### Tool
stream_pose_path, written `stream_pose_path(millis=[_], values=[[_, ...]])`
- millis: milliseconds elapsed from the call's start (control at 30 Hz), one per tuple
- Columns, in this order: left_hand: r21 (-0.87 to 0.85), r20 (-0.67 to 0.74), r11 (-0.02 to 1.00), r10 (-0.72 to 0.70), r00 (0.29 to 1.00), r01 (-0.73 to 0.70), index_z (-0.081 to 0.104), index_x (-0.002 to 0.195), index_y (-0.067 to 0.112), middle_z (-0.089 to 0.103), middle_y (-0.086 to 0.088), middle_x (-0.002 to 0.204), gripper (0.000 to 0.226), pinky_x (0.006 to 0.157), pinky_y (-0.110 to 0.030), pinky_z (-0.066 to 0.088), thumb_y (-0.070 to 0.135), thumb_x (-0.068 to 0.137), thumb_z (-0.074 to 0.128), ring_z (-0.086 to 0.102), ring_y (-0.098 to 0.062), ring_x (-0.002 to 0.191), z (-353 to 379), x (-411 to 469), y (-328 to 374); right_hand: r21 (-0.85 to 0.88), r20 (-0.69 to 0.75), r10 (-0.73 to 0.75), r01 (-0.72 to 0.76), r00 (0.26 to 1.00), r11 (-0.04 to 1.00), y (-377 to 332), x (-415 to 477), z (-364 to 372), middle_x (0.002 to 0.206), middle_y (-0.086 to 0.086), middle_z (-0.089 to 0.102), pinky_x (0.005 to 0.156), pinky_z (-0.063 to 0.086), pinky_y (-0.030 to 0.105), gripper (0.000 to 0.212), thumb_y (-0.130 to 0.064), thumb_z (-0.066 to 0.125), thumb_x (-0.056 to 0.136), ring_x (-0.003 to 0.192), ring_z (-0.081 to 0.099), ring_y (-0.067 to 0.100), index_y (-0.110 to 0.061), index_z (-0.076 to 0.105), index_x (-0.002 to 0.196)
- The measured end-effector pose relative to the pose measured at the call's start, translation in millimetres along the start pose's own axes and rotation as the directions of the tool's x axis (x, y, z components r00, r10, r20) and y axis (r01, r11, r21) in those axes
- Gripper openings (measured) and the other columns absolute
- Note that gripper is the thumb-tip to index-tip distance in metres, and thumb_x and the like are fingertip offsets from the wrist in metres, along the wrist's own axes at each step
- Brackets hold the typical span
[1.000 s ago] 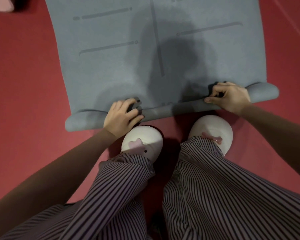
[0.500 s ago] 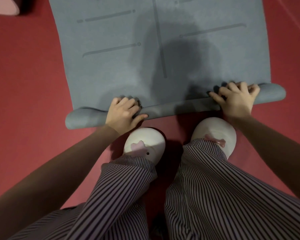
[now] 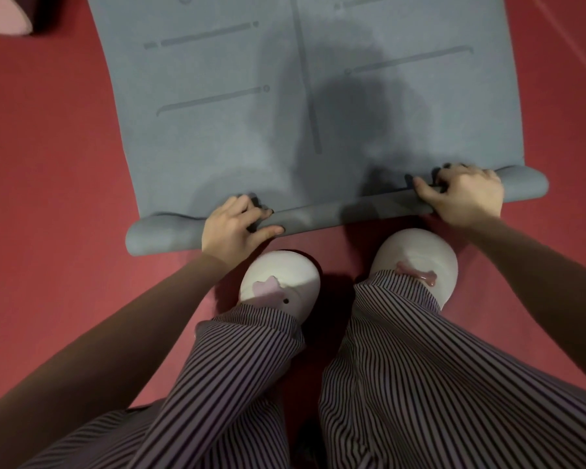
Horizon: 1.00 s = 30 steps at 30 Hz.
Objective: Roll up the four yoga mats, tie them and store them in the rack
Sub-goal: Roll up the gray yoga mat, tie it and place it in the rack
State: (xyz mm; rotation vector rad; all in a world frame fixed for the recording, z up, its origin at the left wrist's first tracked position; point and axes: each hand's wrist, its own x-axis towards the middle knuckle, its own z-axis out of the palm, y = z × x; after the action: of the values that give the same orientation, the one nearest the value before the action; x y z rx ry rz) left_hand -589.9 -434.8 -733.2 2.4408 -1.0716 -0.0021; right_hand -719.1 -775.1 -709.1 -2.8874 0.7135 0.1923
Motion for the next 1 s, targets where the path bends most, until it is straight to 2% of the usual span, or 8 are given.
stream_pose_path(millis=[100,267,367,433,600,733,900,1000], values=[[0.01,-0.014,1.0,0.021,1.0,-0.021,0.075,0.085,0.013,0.056,-0.004,0.07,0.048,0.056,-0.025,0.035,0.057,0.084,0.056,0.045,-0.014,0.071,-1,-1,0,-0.016,0.069,0.026,-0.025,0.997,1.0,4,3,-4,0.074,0.016,0.065,0.064,0.032,0.03,0.067,-0.074,0.029,0.076,0.081,0.062,0.034,-0.013,0.053,0.062],[0.031,0.055,0.999,0.029,0.998,-0.03,0.068,0.093,0.016,0.06,-0.002,0.075,0.04,0.063,-0.025,0.036,0.053,0.081,0.058,0.052,-0.019,0.07,-4,5,1,0.036,0.102,0.048,-0.052,0.994,0.998,6,9,-2,0.071,0.006,0.055,0.065,0.032,0.031,0.056,-0.067,0.042,0.085,0.081,0.06,0.032,-0.013,0.049,0.073],[0.018,0.106,0.996,0.086,0.991,-0.088,0.056,0.1,0.02,0.062,-0.004,0.081,0.037,0.065,-0.027,0.038,0.052,0.083,0.055,0.053,-0.021,0.073,-5,9,-1,0.043,0.013,-0.042,0.041,0.999,0.998,9,3,8,0.093,0.016,0.058,0.087,0.031,0.039,0.061,-0.065,0.026,0.08,0.096,0.055,0.034,-0.01,0.053,0.086],[0.033,0.134,0.99,0.132,0.982,-0.137,0.052,0.099,0.023,0.059,-0.005,0.081,0.029,0.063,-0.03,0.04,0.05,0.087,0.052,0.053,-0.022,0.072,-6,11,-3,0.012,0.022,-0.054,0.054,0.998,0.998,10,10,11,0.11,0.021,0.05,0.107,0.014,0.048,0.065,-0.062,0.028,0.081,0.114,0.042,0.035,-0.005,0.054,0.1],[0.102,0.164,0.975,0.178,0.97,-0.196,0.058,0.085,0.012,0.058,-0.009,0.082,0.051,0.059,-0.034,0.039,0.06,0.089,0.044,0.047,-0.022,0.073,-5,8,-4,0.014,0.111,-0.068,0.067,0.991,0.998,11,31,11,0.119,0.018,0.045,0.111,0.006,0.048,0.055,-0.056,0.035,0.081,0.124,0.031,0.029,-0.009,0.053,0.103],[0.133,0.189,0.966,0.196,0.962,-0.223,0.061,0.086,0.007,0.062,-0.01,0.09,0.058,0.067,-0.031,0.03,0.063,0.081,0.05,0.041,-0.019,0.079,-5,6,-2,0.027,0.07,-0.082,0.081,0.994,0.996,11,32,14,0.115,0.018,0.048,0.105,0.014,0.041,0.042,-0.048,0.044,0.091,0.118,0.037,0.031,-0.009,0.056,0.099],[0.003,0.188,0.981,0.191,0.964,-0.195,0.06,0.081,0.007,0.06,-0.008,0.081,0.047,0.064,-0.03,0.036,0.054,0.083,0.057,0.053,-0.025,0.071,-7,16,-4,0.027,-0.256,-0.225,0.24,0.94,0.971,14,10,21,0.072,0.019,0.055,0.07,0.024,0.04,0.04,-0.03,0.039,0.095,0.07,0.055,0.038,-0.003,0.055,0.071],[-0.056,0.233,0.992,0.119,0.965,-0.109,0.059,0.08,0.009,0.063,-0.006,0.08,0.045,0.064,-0.029,0.039,0.054,0.081,0.057,0.061,-0.027,0.07,-11,22,-4,0.09,-0.224,-0.267,0.293,0.937,0.952,21,5,16,0.067,0.02,0.052,0.067,0.027,0.04,0.04,-0.032,0.041,0.092,0.066,0.053,0.038,-0.002,0.051,0.068]])
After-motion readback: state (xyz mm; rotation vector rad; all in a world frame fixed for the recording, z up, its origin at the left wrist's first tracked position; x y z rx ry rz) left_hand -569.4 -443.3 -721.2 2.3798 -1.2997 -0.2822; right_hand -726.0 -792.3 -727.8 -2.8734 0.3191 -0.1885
